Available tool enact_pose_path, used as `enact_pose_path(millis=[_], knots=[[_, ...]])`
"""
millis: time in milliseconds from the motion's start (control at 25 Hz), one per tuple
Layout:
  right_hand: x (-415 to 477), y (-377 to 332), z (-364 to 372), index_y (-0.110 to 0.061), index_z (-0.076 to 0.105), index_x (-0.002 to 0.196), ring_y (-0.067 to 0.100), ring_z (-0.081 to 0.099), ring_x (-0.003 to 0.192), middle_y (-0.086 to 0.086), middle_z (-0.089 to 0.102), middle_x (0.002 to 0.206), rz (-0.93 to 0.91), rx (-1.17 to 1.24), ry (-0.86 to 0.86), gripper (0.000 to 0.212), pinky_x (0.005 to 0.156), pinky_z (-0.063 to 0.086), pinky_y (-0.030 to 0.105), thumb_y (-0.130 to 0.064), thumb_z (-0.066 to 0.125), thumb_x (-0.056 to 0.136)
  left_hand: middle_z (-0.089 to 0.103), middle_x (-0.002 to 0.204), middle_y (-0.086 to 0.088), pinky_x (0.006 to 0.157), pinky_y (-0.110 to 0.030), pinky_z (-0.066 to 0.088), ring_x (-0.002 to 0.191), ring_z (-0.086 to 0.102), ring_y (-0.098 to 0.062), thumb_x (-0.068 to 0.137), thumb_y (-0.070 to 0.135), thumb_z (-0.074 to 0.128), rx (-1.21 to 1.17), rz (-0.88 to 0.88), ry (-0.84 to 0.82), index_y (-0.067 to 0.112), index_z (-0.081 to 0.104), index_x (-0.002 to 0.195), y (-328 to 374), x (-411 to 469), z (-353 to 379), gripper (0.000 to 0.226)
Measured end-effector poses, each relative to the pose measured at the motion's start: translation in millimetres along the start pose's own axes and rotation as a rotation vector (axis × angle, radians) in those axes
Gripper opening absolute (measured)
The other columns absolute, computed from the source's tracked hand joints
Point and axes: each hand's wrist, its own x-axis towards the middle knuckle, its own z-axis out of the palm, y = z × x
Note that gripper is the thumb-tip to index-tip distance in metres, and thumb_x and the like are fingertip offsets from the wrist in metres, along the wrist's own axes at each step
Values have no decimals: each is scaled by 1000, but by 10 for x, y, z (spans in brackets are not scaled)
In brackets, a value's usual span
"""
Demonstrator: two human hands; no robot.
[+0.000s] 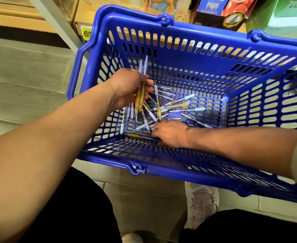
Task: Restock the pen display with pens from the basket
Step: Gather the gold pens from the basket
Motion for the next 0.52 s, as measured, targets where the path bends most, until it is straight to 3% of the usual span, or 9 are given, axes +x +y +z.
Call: enact_pose_path(millis=[80,200,320,400,520], knots=[[27,-52,55,-14,56,133,31,56,123,9,55,134,22,42,34,32,99,52,46,-17,49,103,74,89,-3,73,-33,61,83,72,-15,104,13,50,-18,9,-4,8,61,113,8,8,-31,15],[1,6,30,-16,61,122,26,62,113,6,62,123,62,256,38,23,93,54,39,-23,55,100,76,89,-2,73,-32,61,82,72,-15,104,14,53,-9,37,13,9,61,110,19,7,-57,11],[-114,218,-104,-24,66,113,13,68,101,-4,73,111,145,700,77,20,92,56,34,-36,64,97,78,96,-6,68,-29,61,82,74,-15,105,14,52,41,37,20,7,59,115,3,12,-33,14],[-208,348,-232,-24,70,107,8,73,95,-7,77,101,198,1123,173,15,91,58,31,-34,66,96,78,102,-8,68,-29,62,84,75,-16,105,15,51,107,40,18,6,58,115,-18,21,-7,14],[-265,528,-478,-13,71,102,20,75,91,7,78,97,226,1638,390,13,82,61,31,-23,66,96,77,105,-8,81,-36,63,98,75,-21,104,20,56,310,65,12,10,62,110,-76,42,34,14]])
